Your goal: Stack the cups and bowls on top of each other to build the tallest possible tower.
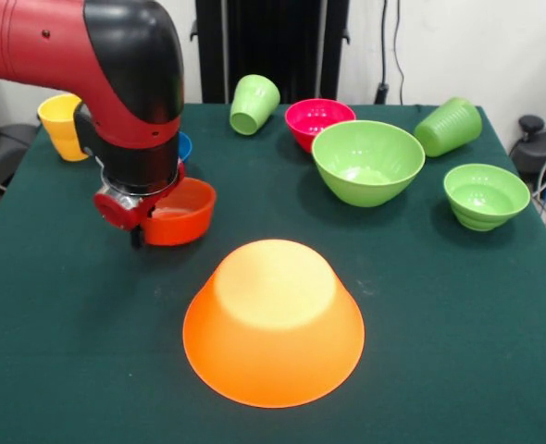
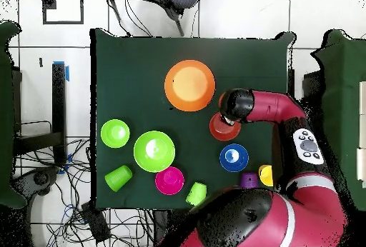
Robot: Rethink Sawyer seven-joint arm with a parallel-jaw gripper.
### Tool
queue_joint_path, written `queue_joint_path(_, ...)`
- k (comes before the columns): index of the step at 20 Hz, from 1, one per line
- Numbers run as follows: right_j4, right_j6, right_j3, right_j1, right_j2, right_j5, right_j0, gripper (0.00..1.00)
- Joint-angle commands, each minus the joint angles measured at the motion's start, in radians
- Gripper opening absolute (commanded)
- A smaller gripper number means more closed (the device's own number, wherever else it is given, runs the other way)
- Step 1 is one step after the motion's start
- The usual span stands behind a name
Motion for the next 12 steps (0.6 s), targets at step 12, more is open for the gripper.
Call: queue_joint_path(12,0.131,0.136,-0.154,0.129,0.059,0.278,0.045,0.0)
